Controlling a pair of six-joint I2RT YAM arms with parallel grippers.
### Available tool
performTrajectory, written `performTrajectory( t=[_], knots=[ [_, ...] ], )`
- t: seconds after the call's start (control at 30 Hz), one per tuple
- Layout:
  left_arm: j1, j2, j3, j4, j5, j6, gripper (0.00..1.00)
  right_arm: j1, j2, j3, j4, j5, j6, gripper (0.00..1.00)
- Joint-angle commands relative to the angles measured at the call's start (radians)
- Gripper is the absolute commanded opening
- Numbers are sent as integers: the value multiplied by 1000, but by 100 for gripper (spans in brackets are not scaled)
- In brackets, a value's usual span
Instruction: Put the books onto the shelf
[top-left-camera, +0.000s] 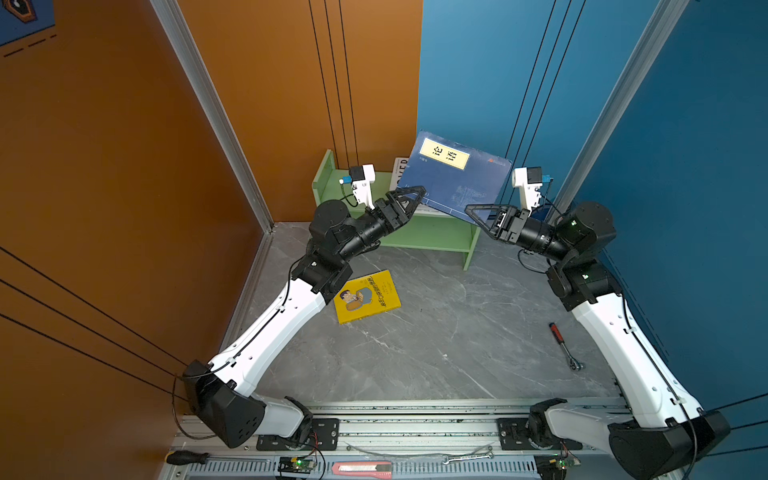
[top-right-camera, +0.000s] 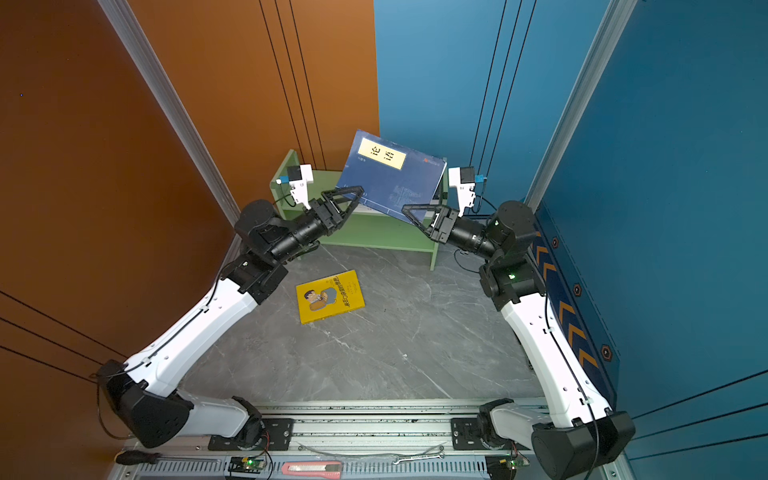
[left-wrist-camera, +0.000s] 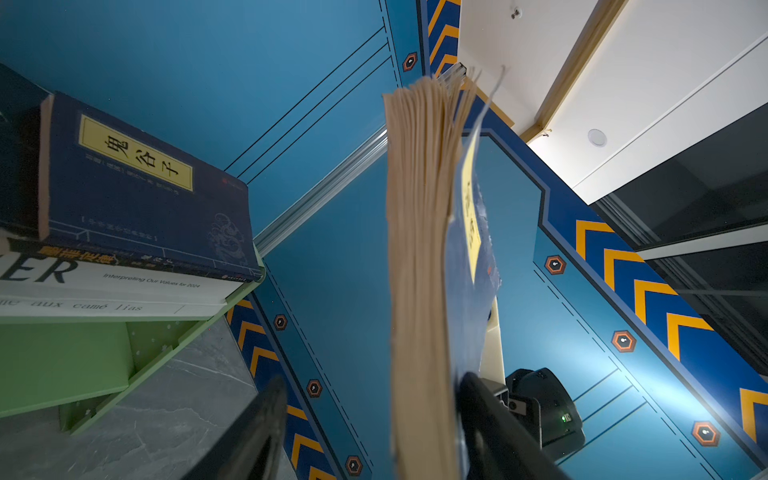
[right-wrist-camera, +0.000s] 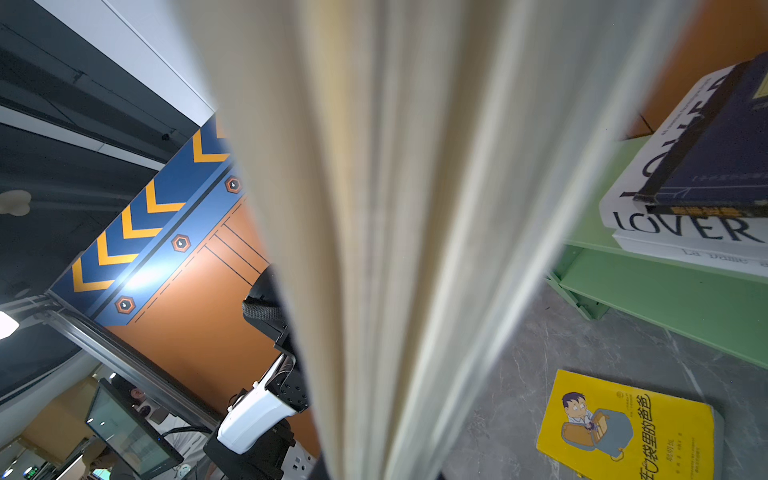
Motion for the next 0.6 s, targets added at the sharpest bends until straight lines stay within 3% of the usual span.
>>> performTrajectory(
  t=[0.0, 0.17, 0.37, 0.57],
  knots=[
    [8, -13, -4, 45, 13, 12, 56, 10, -24, 47, -9, -30, -66, 12],
    [9, -62, -67, 43, -56, 64, 46, 12, -22, 46, -29, -36, -74, 12],
    [10, -64, -80, 48, -57, 79, 30, 16, -13, 52, -34, -48, -74, 12],
    [8, -57, -82, 89, -50, 75, 2, 15, -5, 53, -44, -26, -79, 13]
  ],
)
